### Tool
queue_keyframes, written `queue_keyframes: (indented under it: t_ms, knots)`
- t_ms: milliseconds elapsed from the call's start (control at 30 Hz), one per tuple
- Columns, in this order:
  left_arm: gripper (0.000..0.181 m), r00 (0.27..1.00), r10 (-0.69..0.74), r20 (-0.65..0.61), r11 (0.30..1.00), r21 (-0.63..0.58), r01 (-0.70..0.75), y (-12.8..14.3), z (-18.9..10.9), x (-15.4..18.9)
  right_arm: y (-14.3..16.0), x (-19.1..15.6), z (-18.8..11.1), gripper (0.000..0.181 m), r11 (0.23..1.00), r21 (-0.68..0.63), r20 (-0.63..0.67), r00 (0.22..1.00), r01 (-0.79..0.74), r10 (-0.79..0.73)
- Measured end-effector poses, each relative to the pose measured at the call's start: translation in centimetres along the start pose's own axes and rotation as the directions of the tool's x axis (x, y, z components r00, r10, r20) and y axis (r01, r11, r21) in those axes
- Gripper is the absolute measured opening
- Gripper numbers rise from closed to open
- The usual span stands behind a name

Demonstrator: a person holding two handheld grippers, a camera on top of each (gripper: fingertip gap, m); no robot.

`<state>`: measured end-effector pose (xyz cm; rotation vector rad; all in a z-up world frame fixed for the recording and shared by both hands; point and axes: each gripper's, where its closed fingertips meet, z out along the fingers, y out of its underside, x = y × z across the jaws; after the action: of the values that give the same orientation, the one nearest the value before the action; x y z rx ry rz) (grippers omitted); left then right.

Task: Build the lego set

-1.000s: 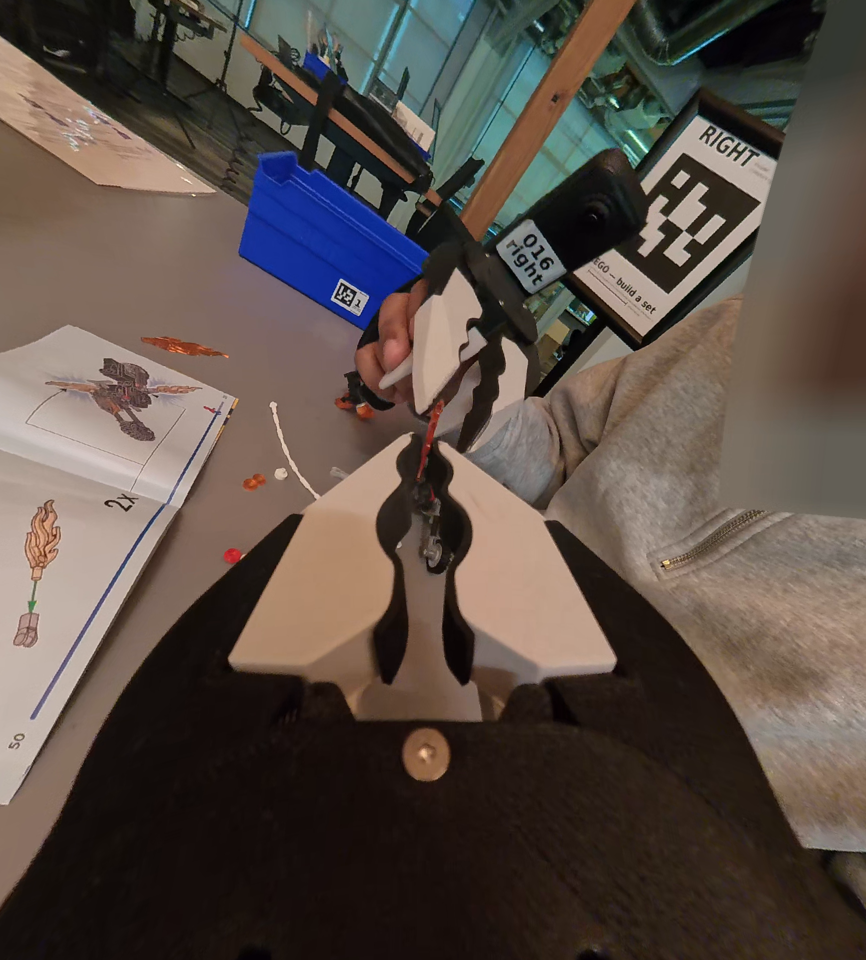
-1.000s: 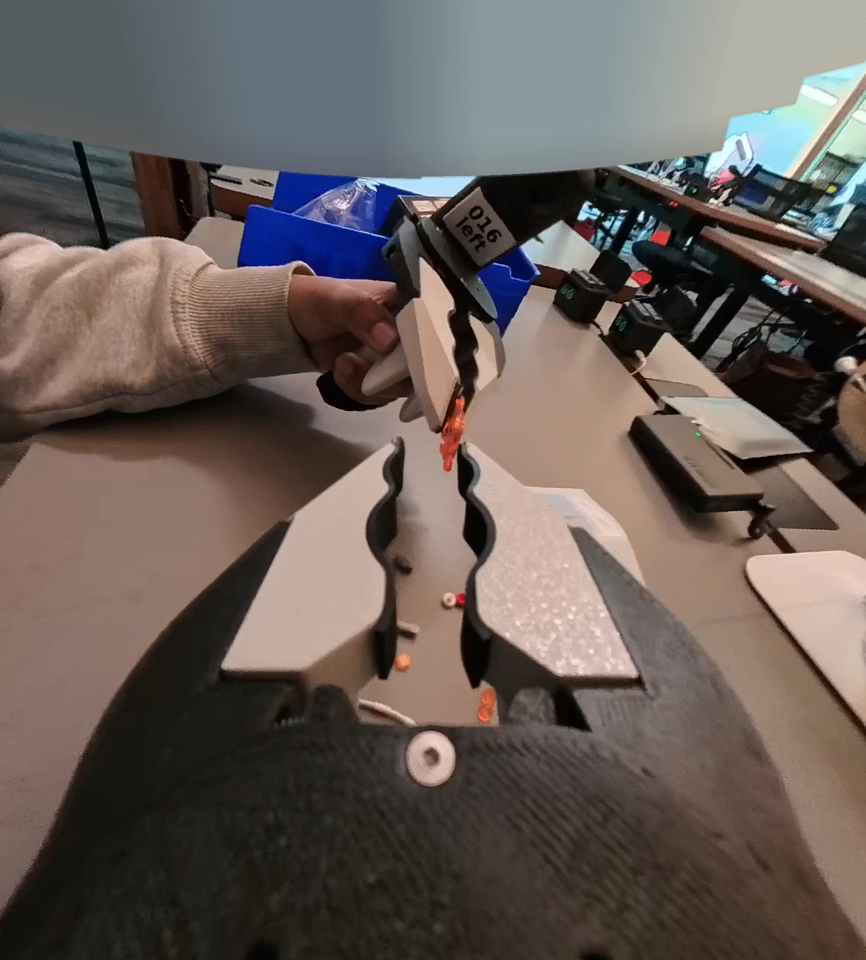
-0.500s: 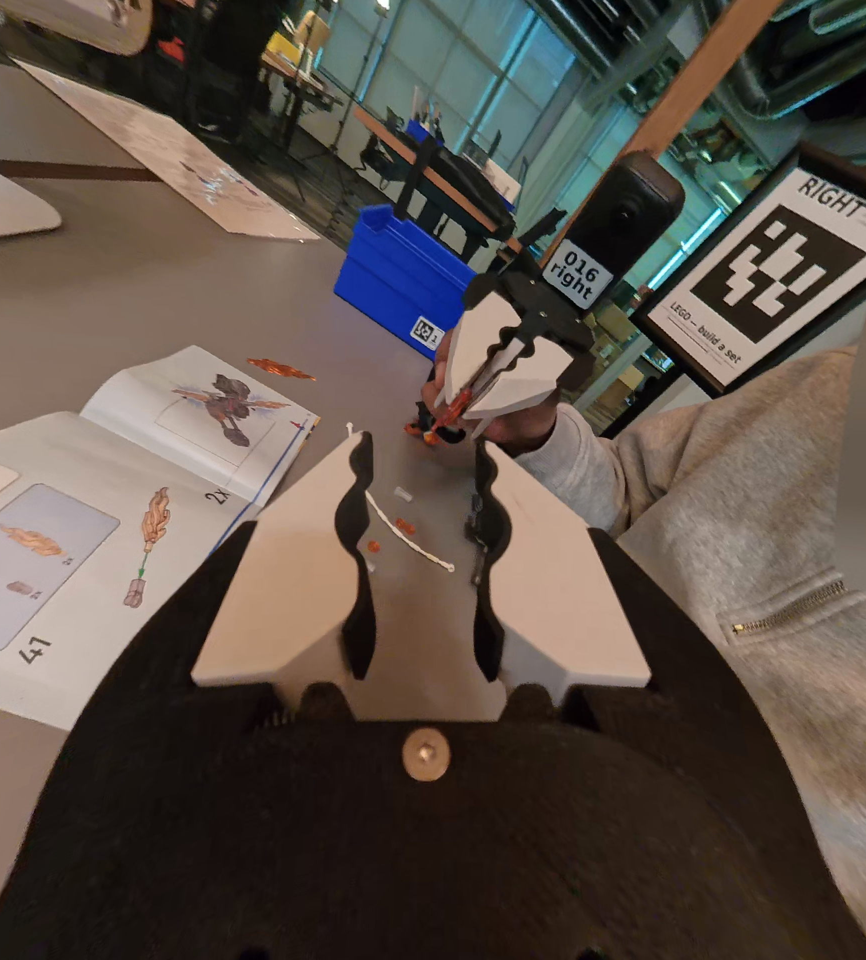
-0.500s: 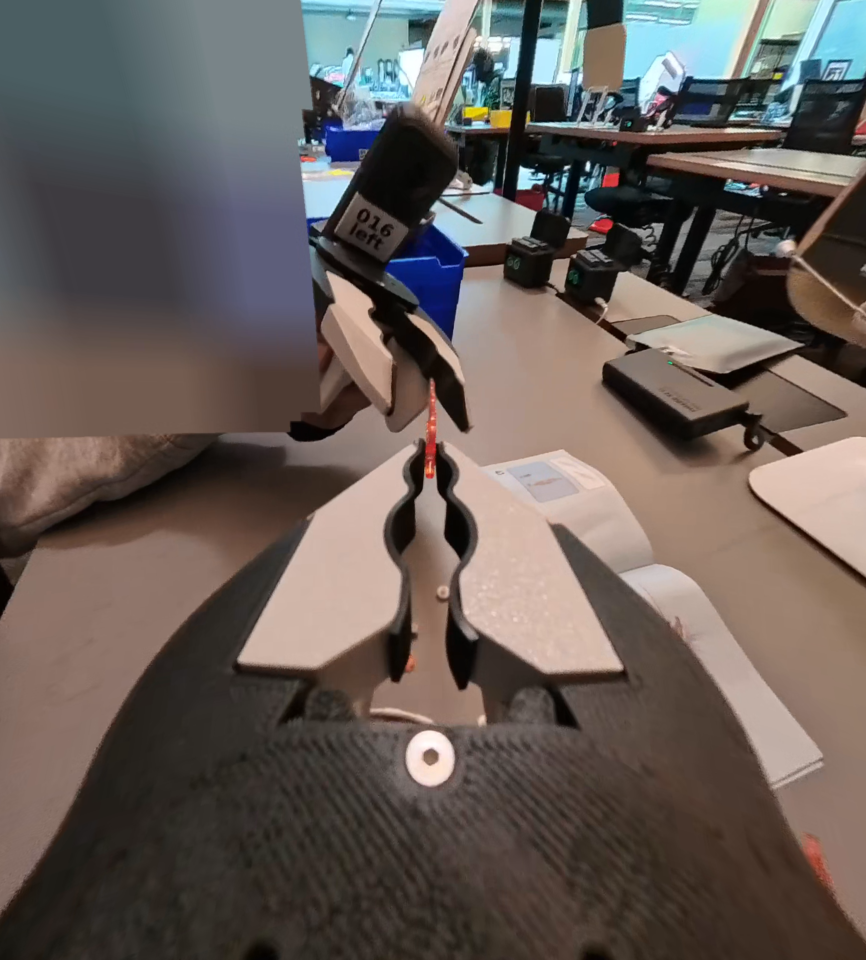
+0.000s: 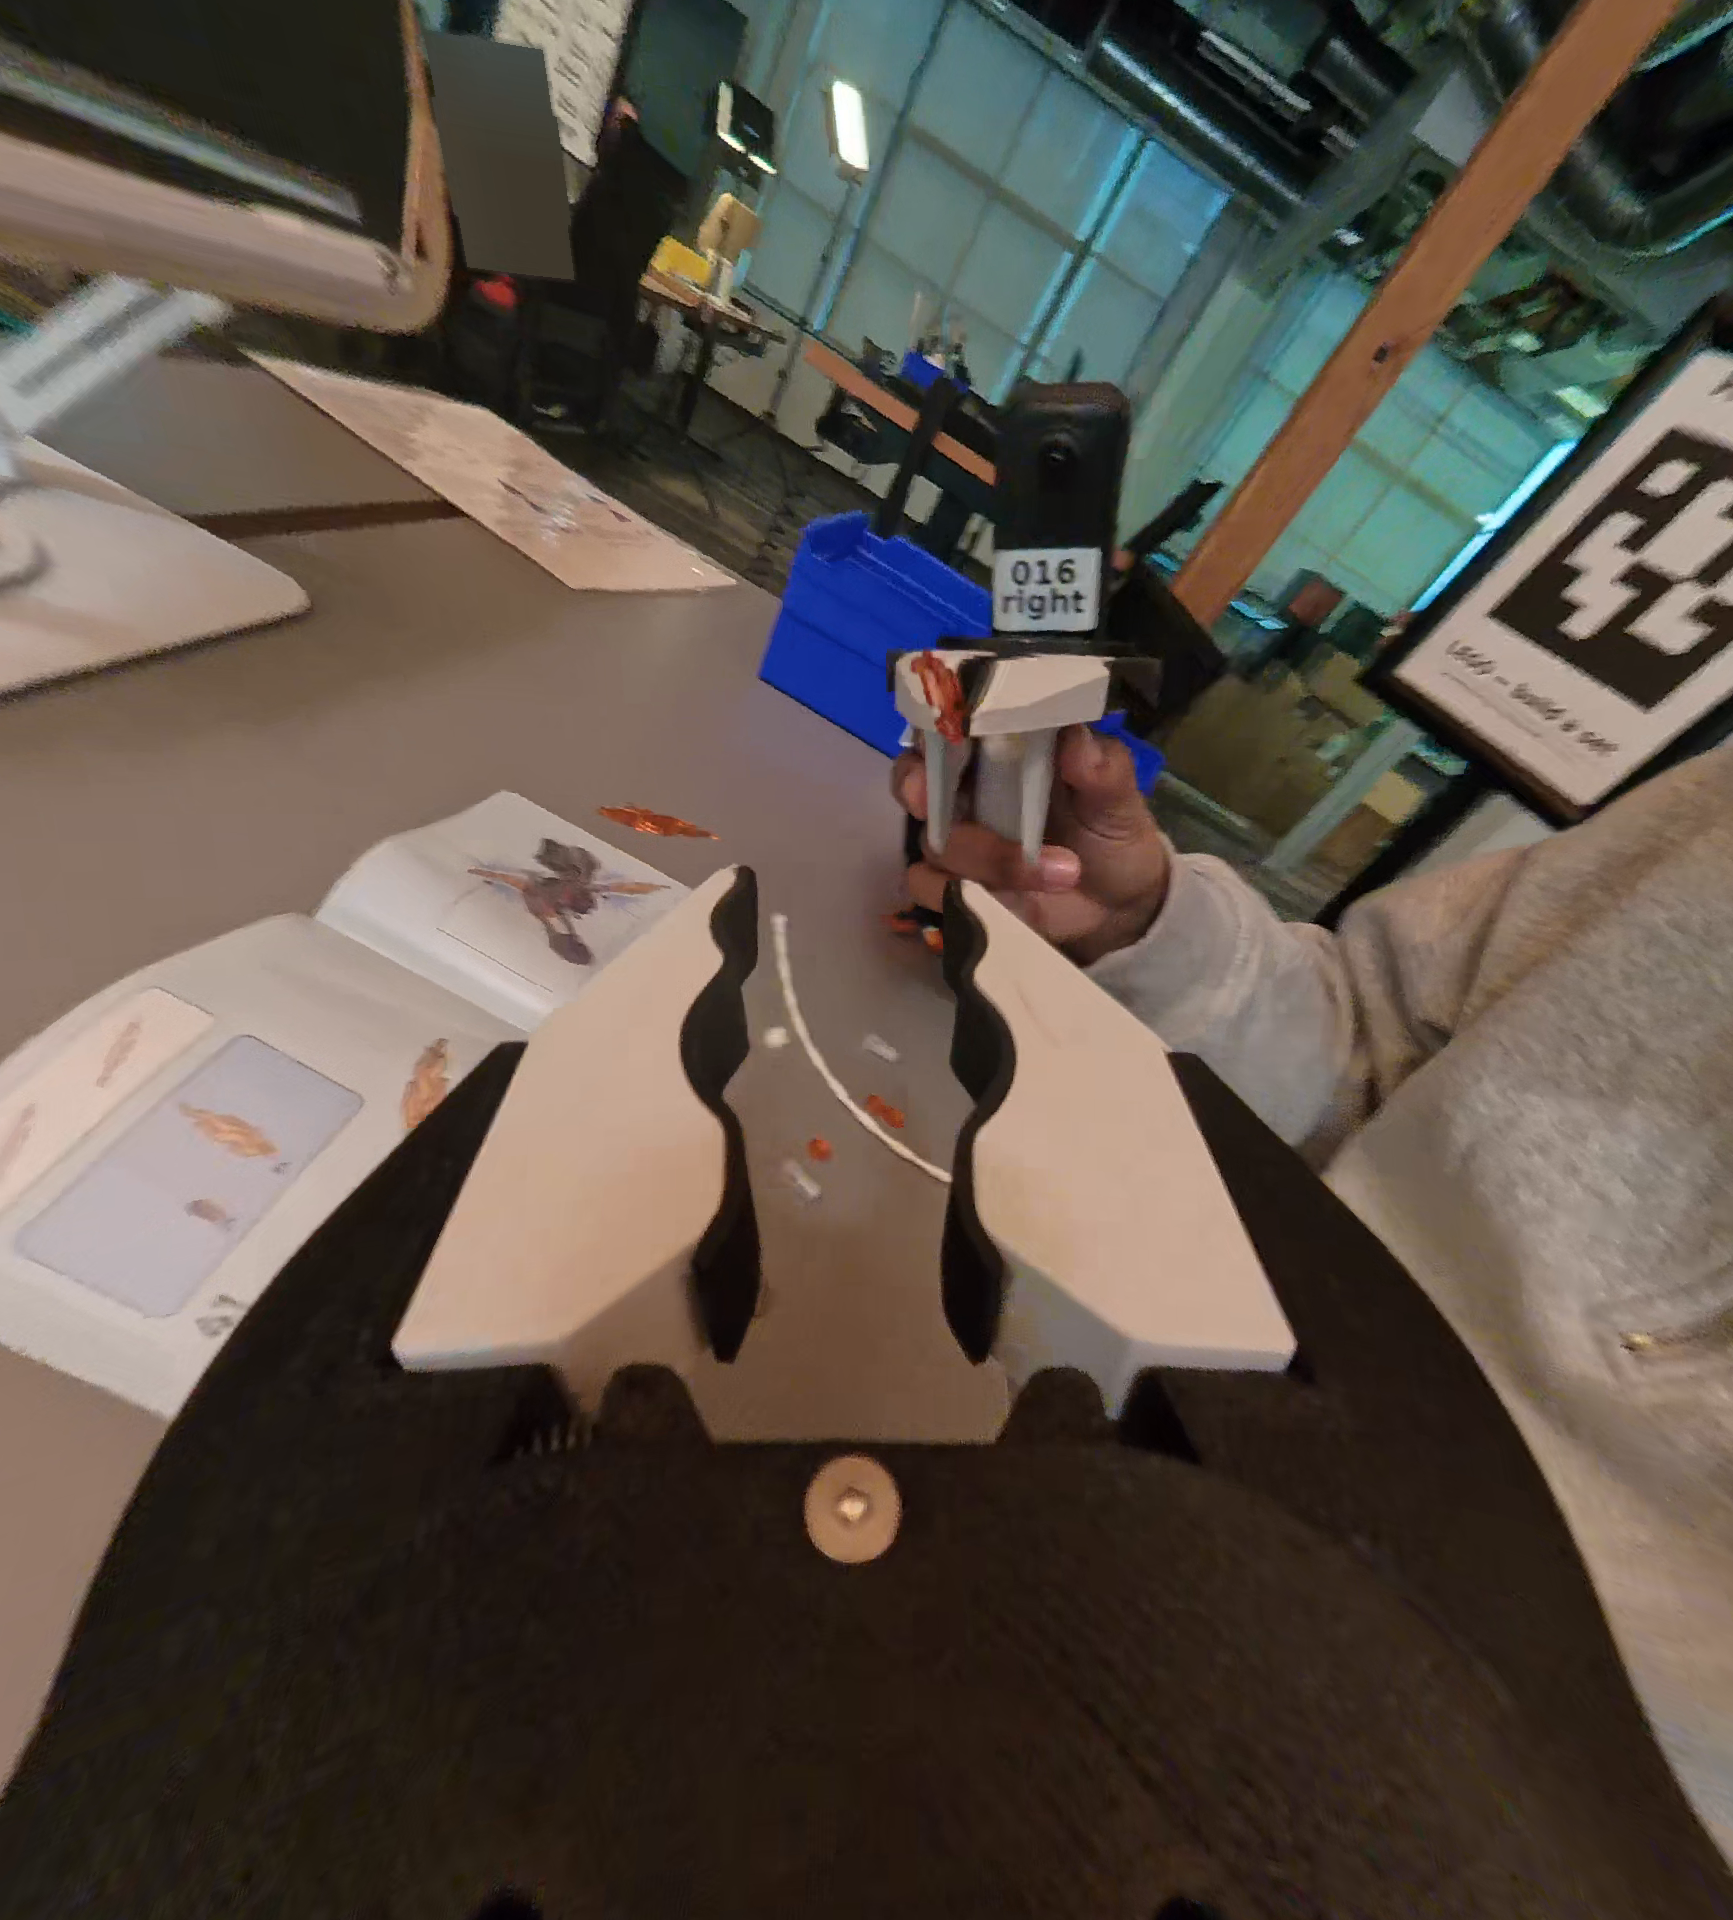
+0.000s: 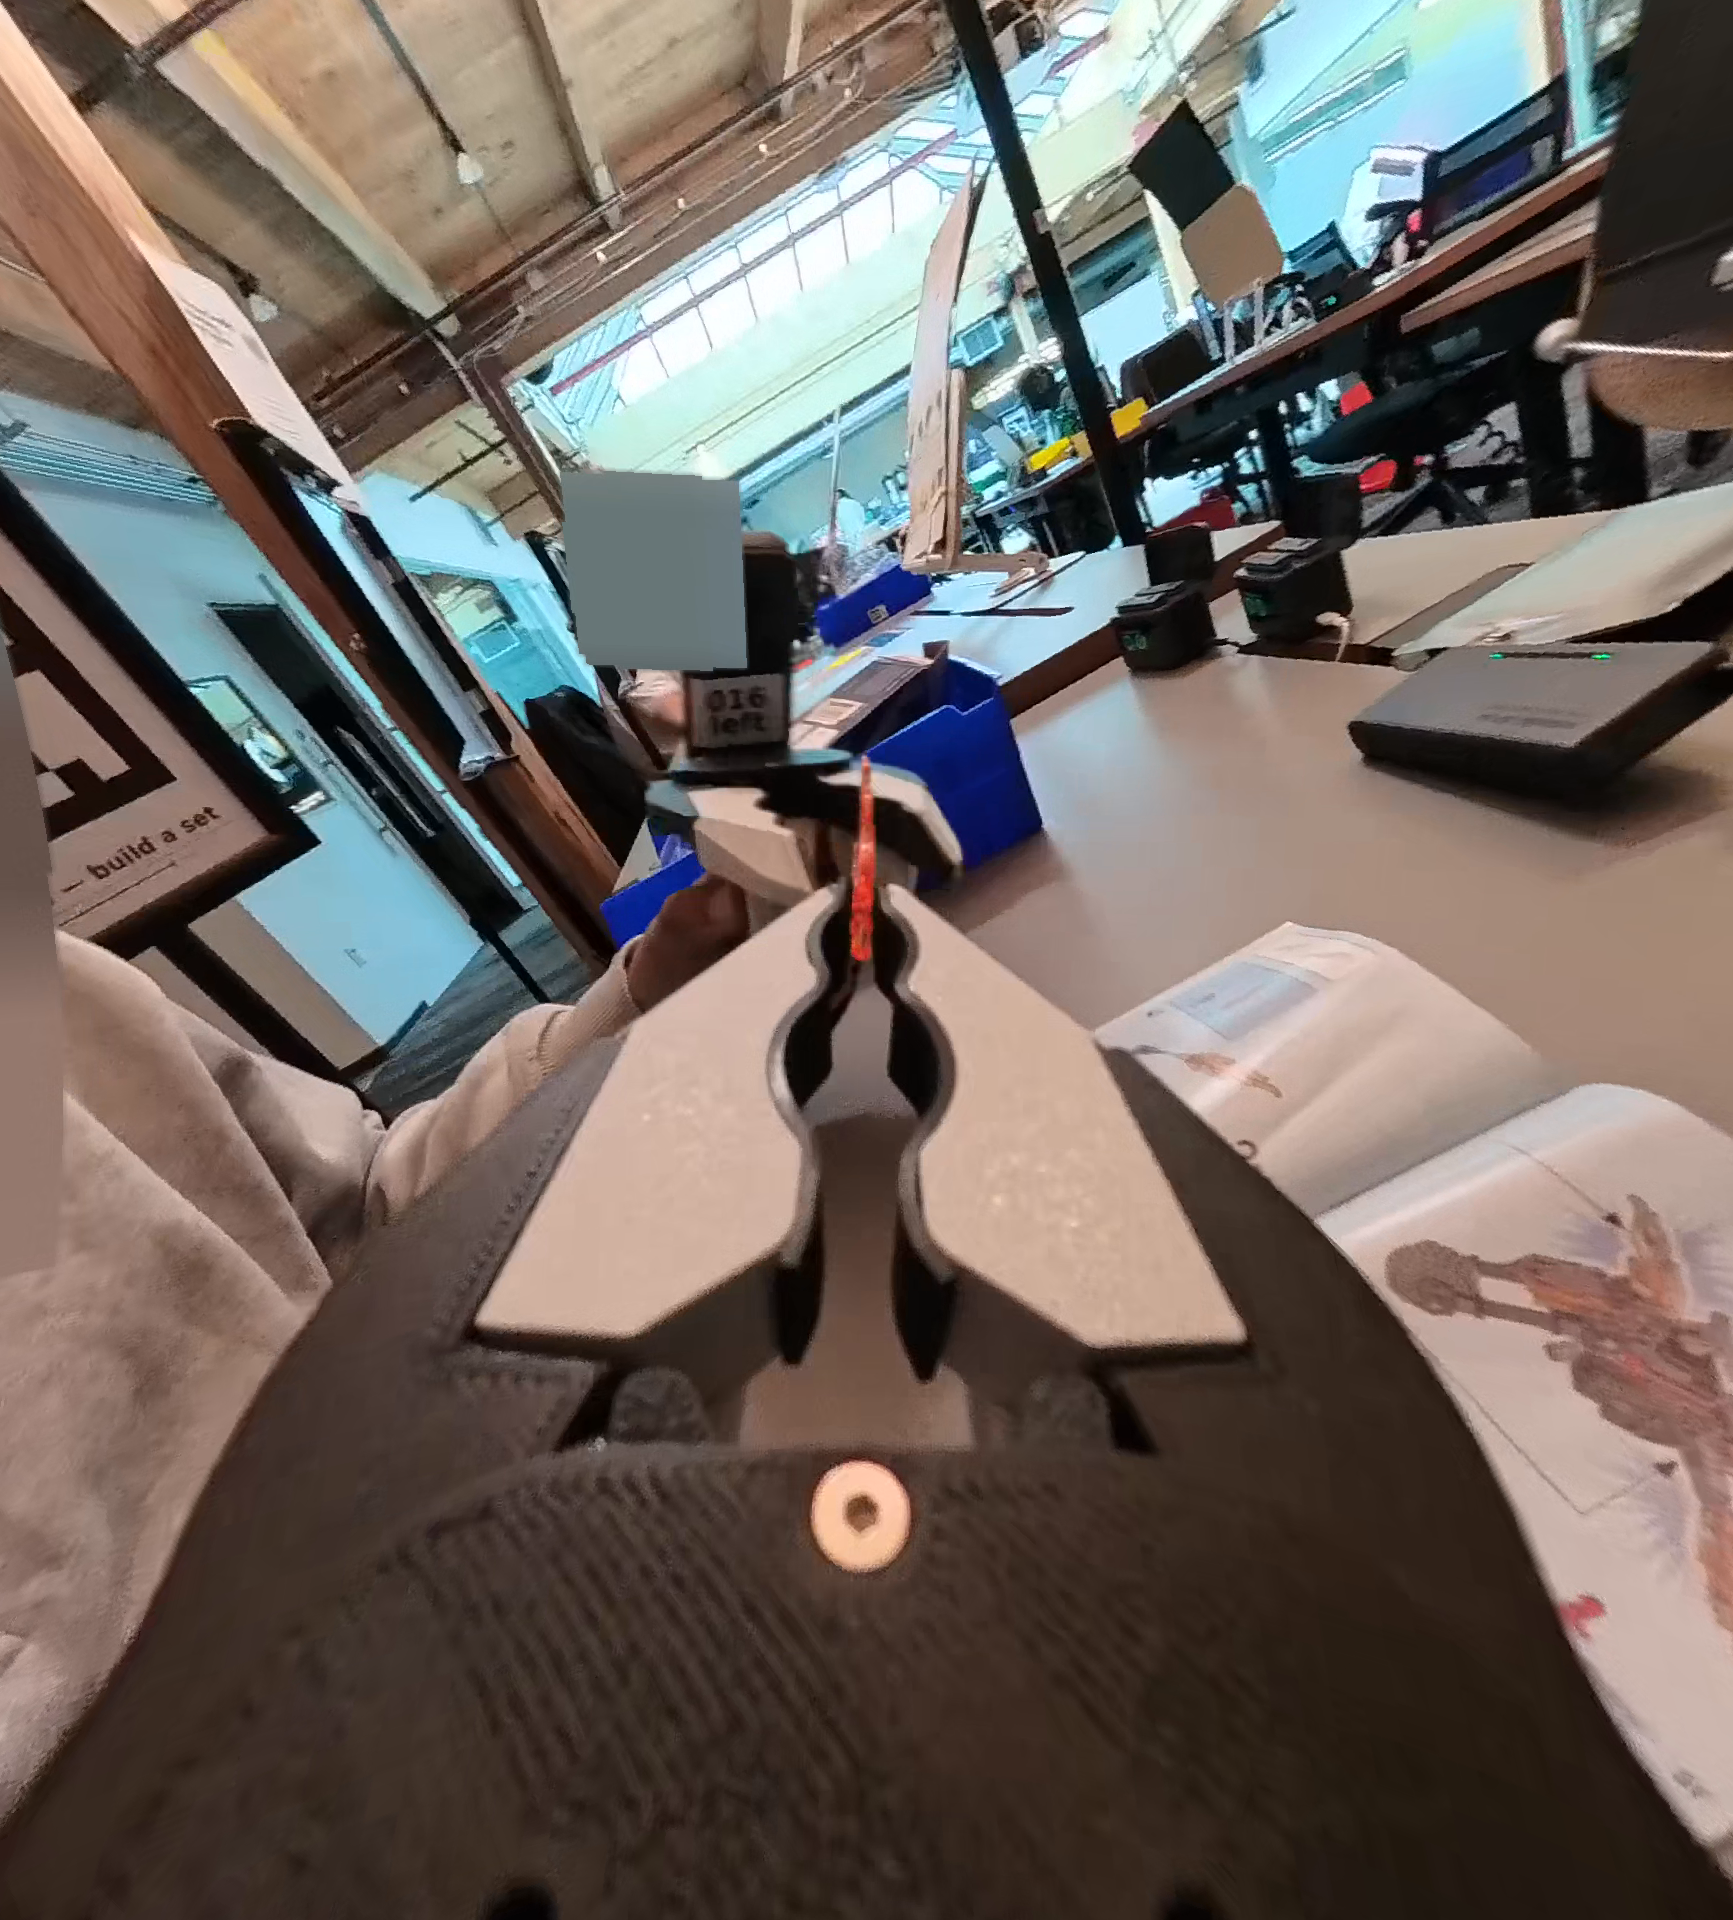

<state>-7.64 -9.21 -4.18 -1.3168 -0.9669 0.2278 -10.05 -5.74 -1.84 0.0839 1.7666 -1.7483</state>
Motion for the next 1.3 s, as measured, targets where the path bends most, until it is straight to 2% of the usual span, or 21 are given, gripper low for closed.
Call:
queue_keyframes:
  t_ms: [100, 233, 433, 533, 633, 733, 800, 900, 1033, 1133, 1300]
  knots:
    - [0.034, 0.995, 0.076, 0.07, 0.997, 0.018, -0.078, -0.5, -0.3, -0.3, 0.2, 0.6, 0.0, 0.001, 0.999, -0.018, -0.049, 0.998, 0.031, -0.032]
    - [0.034, 0.994, 0.032, 0.109, 0.996, 0.077, -0.04, -1.3, -1.1, -1.3, 0.1, 2.3, -0.5, 0.001, 0.988, -0.059, -0.196, 0.969, 0.142, -0.151]
    - [0.031, 0.991, -0.094, 0.097, 0.965, 0.253, 0.067, -3.5, -3.6, -2.3, 0.1, 4.2, -1.4, 0.001, 0.9, -0.227, -0.383, 0.816, 0.371, -0.433]
    - [0.027, 0.986, -0.129, 0.102, 0.955, 0.281, 0.096, -3.7, -4.1, -2.8, 0.2, 4.5, -1.3, 0.001, 0.791, -0.348, -0.422, 0.669, 0.503, -0.612]
    - [0.026, 0.984, -0.145, 0.105, 0.956, 0.272, 0.111, -3.5, -3.9, -2.8, 0.4, 4.7, -1.1, 0.001, 0.63, -0.483, -0.414, 0.476, 0.608, -0.776]
    - [0.024, 0.976, -0.194, 0.096, 0.955, 0.248, 0.165, -2.8, -2.9, -2.9, 0.8, 4.6, -0.7, 0.002, 0.467, -0.58, -0.365, 0.3, 0.667, -0.881]
    - [0.023, 0.961, -0.269, 0.069, 0.944, 0.217, 0.249, -1.8, -1.7, -2.9, 1.1, 4.6, -0.5, 0.002, 0.375, -0.624, -0.325, 0.21, 0.685, -0.922]
    - [0.025, 0.91, -0.416, -0.001, 0.886, 0.225, 0.405, -0.8, 0.1, -2.8, 1.3, 4.4, -0.3, 0.001, 0.276, -0.659, -0.279, 0.114, 0.699, -0.954]
    - [0.028, 0.832, -0.535, -0.145, 0.799, 0.233, 0.554, -0.3, 1.9, -1.7, 1.2, 3.4, 0.1, 0.001, 0.206, -0.646, -0.249, 0.052, 0.735, -0.967]
    - [0.028, 0.795, -0.562, -0.228, 0.765, 0.221, 0.605, -0.4, 2.8, -0.7, 1.3, 2.9, 0.2, 0.001, 0.125, -0.661, -0.214, -0.027, 0.74, -0.976]
    - [0.022, 0.766, -0.585, -0.267, 0.736, 0.223, 0.639, -0.2, 3.7, -0.1, 1.9, 2.2, 0.8, 0.001, -0.046, -0.689, -0.122, -0.178, 0.723, -0.976]
